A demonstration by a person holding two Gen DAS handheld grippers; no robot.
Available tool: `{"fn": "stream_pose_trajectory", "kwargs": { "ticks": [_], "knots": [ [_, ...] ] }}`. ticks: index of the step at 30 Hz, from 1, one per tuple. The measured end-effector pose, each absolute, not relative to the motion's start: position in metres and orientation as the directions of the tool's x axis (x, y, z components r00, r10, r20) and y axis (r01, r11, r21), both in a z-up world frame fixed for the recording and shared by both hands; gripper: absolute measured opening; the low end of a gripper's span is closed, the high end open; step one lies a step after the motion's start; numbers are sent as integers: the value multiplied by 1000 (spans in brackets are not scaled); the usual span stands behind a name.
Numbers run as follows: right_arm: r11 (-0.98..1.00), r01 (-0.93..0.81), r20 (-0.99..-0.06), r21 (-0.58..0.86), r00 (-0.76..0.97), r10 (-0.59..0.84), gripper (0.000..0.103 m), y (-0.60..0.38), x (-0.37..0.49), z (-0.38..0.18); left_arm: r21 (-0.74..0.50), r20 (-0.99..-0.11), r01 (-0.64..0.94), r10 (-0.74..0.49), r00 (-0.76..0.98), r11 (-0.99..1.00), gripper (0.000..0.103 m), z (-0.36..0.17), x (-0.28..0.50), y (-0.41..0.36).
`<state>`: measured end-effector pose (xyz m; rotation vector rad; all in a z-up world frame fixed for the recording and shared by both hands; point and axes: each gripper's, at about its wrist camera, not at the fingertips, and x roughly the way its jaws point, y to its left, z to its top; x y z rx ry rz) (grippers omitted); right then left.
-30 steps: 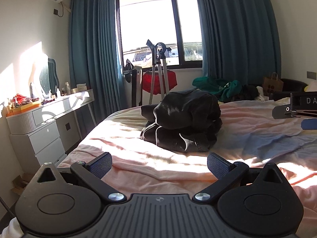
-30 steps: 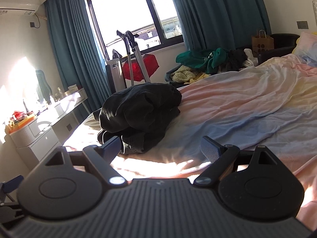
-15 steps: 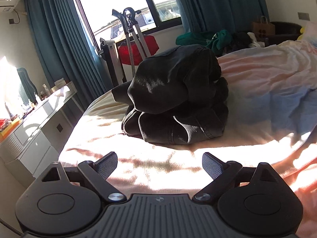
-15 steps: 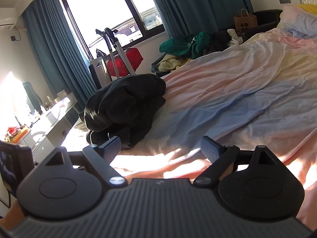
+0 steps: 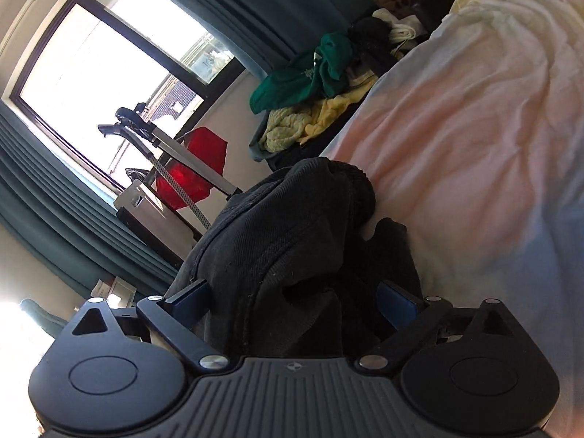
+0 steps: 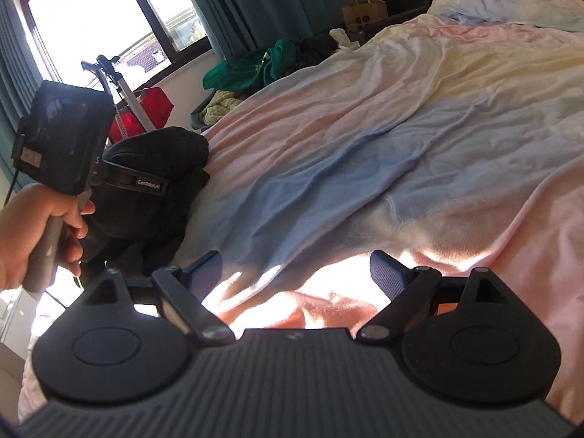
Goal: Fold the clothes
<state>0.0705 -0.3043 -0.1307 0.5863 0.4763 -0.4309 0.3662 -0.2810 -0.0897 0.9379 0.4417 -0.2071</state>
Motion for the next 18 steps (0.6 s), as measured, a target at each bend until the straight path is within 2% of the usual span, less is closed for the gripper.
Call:
{"fn": "stream_pose_trajectory", "kwargs": {
  "ticks": [5, 7, 8, 9, 10, 11, 12, 18],
  "knots": [
    [732, 532, -555, 425, 792, -254, 89, -309, 81, -146, 765, -442, 314, 103, 891, 563, 101, -117, 407, -311],
    [709, 539, -565, 455, 790, -237, 89, -314, 85, -152, 796, -400, 263, 148, 905, 545, 90, -122, 417, -314],
    [700, 543, -569, 464, 788, -234, 89, -315, 87, -154, 812, -375, 234, 171, 911, 534, 68, -124, 422, -316],
    [691, 547, -572, 473, 787, -231, 89, -316, 88, -157, 817, -359, 211, 186, 915, 537, 50, -123, 427, -316],
    [694, 545, -568, 471, 789, -235, 89, -316, 89, -157, 807, -356, 200, 189, 915, 556, 44, -119, 430, -313],
    [697, 543, -564, 467, 791, -238, 89, -315, 89, -156, 792, -357, 189, 189, 915, 581, 26, -112, 430, -309],
    [701, 541, -559, 464, 793, -242, 89, -314, 89, -156, 773, -359, 184, 180, 916, 607, 19, -102, 427, -303],
    [724, 530, -531, 442, 805, -264, 89, -308, 91, -154, 650, -326, 167, 74, 943, 741, 15, -28, 376, -254]
  ]
}}
